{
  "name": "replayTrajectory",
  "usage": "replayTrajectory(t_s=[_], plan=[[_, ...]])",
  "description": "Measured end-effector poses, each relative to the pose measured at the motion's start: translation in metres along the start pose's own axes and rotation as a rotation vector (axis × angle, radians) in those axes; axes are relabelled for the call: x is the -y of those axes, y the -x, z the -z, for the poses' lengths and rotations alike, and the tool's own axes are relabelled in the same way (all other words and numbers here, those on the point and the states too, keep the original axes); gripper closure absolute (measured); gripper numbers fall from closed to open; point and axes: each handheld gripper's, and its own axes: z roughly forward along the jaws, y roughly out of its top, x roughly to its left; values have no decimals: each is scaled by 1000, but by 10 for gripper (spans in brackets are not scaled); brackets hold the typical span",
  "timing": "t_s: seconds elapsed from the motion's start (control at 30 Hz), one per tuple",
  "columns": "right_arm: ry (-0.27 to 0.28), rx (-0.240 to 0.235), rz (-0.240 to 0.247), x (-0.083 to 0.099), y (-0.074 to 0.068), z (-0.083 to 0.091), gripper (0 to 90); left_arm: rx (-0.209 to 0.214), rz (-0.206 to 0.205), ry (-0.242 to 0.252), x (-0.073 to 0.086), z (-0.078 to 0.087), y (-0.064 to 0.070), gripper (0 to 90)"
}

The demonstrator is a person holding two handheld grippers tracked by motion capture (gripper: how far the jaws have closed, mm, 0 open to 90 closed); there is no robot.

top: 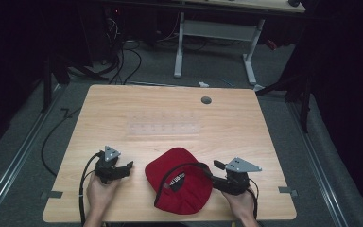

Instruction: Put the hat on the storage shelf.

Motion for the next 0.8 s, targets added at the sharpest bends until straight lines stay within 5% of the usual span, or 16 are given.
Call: replayTrajectory(t_s=[0.8], plan=[[-115, -81, -27, 2, 7, -52, 411, -1, 0, 0, 0, 0, 0, 296]])
